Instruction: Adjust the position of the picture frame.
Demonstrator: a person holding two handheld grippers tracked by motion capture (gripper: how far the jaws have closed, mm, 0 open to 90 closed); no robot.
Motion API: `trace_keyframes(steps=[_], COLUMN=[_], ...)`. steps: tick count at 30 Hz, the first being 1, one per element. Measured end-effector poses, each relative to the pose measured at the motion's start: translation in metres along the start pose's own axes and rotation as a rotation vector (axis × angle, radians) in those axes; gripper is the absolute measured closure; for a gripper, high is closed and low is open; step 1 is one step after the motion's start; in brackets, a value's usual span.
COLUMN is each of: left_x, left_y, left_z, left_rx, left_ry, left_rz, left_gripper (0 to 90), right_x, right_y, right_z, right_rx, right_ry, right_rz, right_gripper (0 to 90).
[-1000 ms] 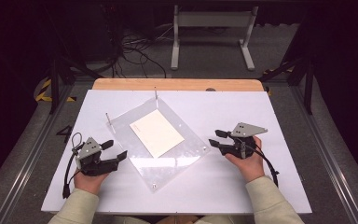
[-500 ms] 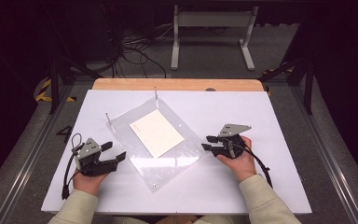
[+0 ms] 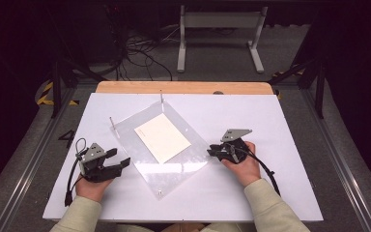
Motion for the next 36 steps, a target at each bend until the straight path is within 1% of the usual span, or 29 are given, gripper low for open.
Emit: trace_keyframes(steps=[3, 5, 10, 16, 21, 23, 29, 30, 33, 36], left_x=[0.000, 0.000, 0.000, 0.000, 0.000, 0.000, -0.002, -0.002, -0.002, -0.002], left_y=[0.000, 0.000, 0.000, 0.000, -0.001, 0.000, 0.002, 0.002, 0.002, 0.002], left_z=[0.000, 0.000, -0.001, 0.000, 0.000, 0.000, -0.002, -0.002, -0.003, -0.003], left_rx=[0.000, -0.001, -0.002, 0.001, 0.005, 0.007, 0.008, 0.008, 0.016, 0.012], left_ry=[-0.001, -0.002, -0.004, 0.000, -0.002, -0.003, -0.002, -0.002, -0.007, -0.013], left_rz=[0.002, 0.001, 0.000, -0.001, 0.001, 0.000, -0.006, -0.006, -0.003, 0.003], left_gripper=[32.5, 32.5, 32.5, 32.6, 32.6, 32.6, 32.7, 32.7, 32.7, 33.9], right_x=[0.000, 0.000, 0.000, 0.000, 0.007, 0.010, 0.020, 0.020, 0.026, 0.033], right_y=[0.000, -0.001, -0.001, -0.003, -0.014, -0.020, -0.035, -0.035, -0.044, -0.055], right_z=[0.000, -0.001, -0.001, 0.000, 0.007, 0.010, 0.018, 0.018, 0.022, 0.028], right_rx=[-0.003, -0.017, -0.020, -0.020, -0.037, -0.036, -0.052, -0.052, -0.060, -0.073], right_ry=[-0.001, -0.003, -0.011, -0.042, -0.085, -0.098, -0.115, -0.115, -0.122, -0.131], right_rz=[-0.001, -0.001, -0.008, -0.003, 0.003, 0.009, 0.008, 0.008, 0.010, 0.008], right_gripper=[79.0, 82.9, 83.7, 84.0, 84.0, 84.0, 84.0, 84.0, 84.0, 84.0])
Point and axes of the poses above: each handheld gripper's, and its own axes: z roughly backward along the jaws, x roughly out of its underside, y roughly to its right, the point moved 9 cm from there along -z, roughly forward along the jaws, and after that the axes turned 15 degrees about -x, right-handed, at the moved point
